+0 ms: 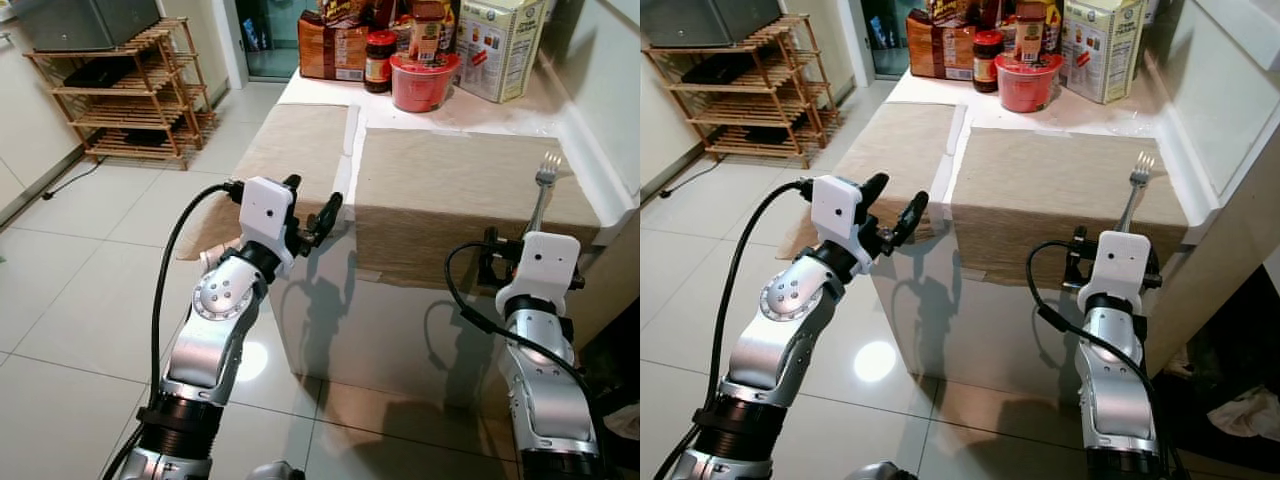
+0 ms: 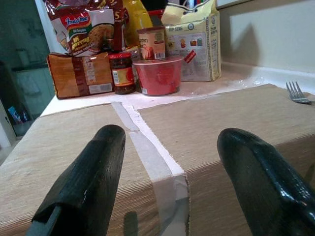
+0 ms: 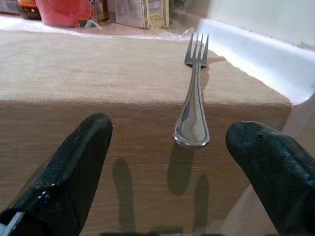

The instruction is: Setting the table

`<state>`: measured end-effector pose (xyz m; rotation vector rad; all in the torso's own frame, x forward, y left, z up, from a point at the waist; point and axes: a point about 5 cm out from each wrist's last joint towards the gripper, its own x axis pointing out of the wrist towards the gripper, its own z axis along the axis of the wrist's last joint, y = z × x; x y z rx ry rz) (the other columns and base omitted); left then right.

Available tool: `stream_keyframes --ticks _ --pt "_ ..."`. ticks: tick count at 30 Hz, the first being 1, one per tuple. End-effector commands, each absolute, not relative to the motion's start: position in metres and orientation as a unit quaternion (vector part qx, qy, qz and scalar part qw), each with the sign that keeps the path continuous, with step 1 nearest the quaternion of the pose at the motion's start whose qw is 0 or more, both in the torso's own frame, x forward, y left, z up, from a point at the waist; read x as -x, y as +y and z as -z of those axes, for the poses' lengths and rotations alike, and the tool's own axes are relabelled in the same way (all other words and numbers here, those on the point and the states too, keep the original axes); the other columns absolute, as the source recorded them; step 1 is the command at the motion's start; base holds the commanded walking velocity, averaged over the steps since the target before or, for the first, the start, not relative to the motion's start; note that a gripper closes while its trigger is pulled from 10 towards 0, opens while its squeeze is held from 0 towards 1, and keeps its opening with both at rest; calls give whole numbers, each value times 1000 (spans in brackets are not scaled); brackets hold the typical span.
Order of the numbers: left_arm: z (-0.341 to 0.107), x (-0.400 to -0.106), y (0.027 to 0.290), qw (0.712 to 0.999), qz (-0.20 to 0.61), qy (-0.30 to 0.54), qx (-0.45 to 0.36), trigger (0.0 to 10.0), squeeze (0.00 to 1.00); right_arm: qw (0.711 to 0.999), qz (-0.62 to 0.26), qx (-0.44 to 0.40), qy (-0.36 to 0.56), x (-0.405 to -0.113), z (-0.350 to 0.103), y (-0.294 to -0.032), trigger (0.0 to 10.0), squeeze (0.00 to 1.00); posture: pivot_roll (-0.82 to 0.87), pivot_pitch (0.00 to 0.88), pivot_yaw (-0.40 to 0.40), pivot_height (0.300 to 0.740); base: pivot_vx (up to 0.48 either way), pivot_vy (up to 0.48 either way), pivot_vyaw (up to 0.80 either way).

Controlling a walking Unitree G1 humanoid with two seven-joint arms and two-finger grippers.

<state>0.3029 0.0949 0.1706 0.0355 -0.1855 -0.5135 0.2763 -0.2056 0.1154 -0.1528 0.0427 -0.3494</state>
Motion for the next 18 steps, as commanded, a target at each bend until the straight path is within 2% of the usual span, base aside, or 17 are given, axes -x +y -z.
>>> stream_keyframes --ticks 1,18 --pt "-175 -302 97 963 250 -96 -29 10000 0 980 182 77 24 -279 -115 -210 10000 0 22 0 86 727 0 0 0" --pt "-175 -302 98 963 249 -96 -31 10000 0 975 203 87 19 -285 -118 -221 10000 0 25 0 89 727 0 0 0"
